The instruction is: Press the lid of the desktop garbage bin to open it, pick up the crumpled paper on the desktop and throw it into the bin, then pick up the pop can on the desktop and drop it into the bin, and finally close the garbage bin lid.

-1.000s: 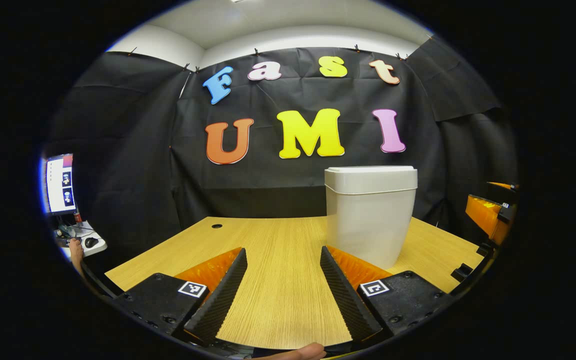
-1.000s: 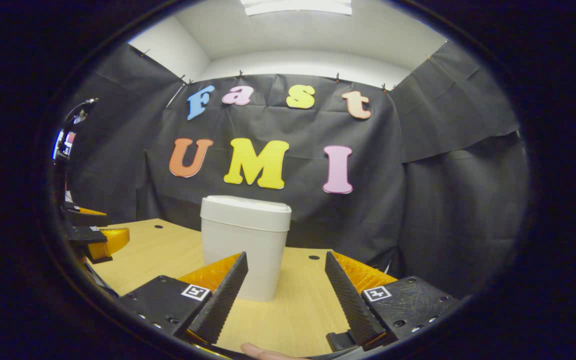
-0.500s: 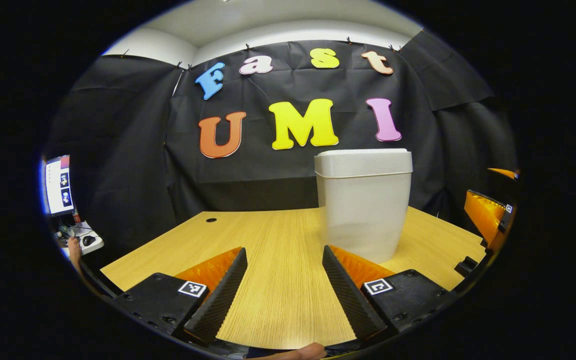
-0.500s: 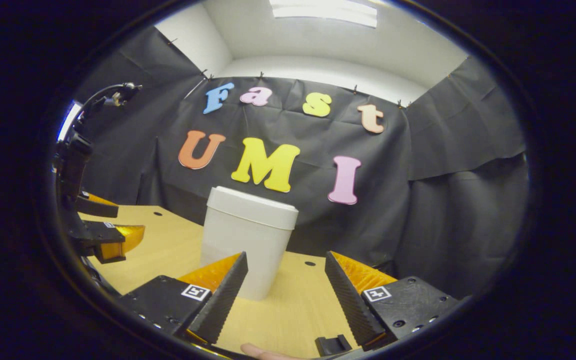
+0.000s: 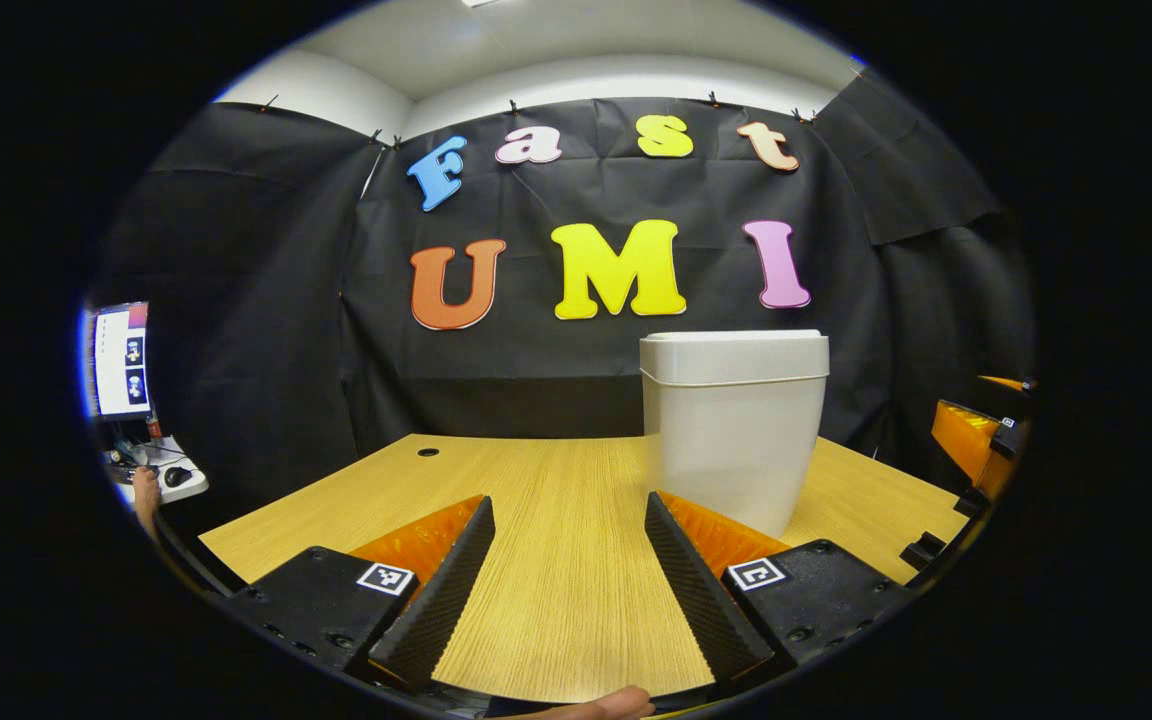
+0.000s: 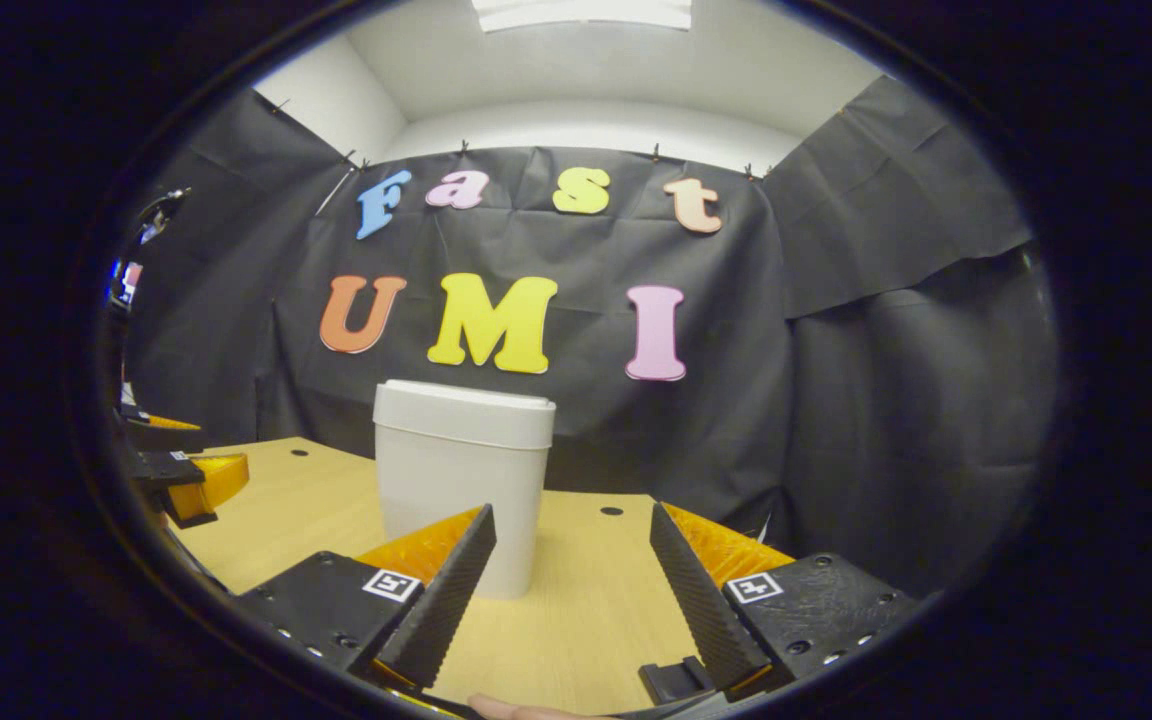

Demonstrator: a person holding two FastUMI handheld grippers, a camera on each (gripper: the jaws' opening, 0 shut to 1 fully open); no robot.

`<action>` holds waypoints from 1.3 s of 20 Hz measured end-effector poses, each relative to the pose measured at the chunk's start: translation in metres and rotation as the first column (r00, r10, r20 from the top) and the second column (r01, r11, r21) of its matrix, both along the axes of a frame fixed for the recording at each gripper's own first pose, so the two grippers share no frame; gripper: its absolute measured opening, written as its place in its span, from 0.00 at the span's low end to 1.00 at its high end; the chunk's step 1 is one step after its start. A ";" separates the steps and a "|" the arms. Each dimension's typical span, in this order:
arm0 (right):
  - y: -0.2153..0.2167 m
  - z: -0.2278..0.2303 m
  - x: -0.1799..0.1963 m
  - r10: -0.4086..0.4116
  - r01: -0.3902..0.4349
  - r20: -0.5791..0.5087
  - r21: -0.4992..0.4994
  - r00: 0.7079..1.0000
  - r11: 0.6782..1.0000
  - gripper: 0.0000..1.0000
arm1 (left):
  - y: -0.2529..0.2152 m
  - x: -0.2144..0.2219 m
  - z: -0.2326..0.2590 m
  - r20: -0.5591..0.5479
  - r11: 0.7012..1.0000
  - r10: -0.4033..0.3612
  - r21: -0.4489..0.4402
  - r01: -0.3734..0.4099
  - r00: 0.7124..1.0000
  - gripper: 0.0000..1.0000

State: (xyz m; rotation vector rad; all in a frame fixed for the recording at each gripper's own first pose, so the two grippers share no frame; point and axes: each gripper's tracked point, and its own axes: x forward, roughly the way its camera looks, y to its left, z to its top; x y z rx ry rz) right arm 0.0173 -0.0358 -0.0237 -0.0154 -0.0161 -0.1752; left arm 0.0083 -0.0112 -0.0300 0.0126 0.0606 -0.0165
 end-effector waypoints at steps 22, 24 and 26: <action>0.019 -0.016 0.004 0.050 -0.051 -0.051 -0.013 0.997 0.999 0.95 | 0.000 0.003 -0.006 -0.024 1.000 -0.003 0.009 0.003 1.000 0.98; 0.016 -0.018 0.005 0.038 -0.039 -0.054 -0.024 0.998 0.999 0.98 | -0.001 0.003 -0.005 -0.023 1.000 -0.003 0.014 0.004 1.000 0.98; 0.016 -0.018 0.005 0.034 -0.036 -0.055 -0.029 0.998 0.999 0.98 | -0.002 0.003 -0.007 -0.025 1.000 -0.004 0.016 0.004 1.000 0.98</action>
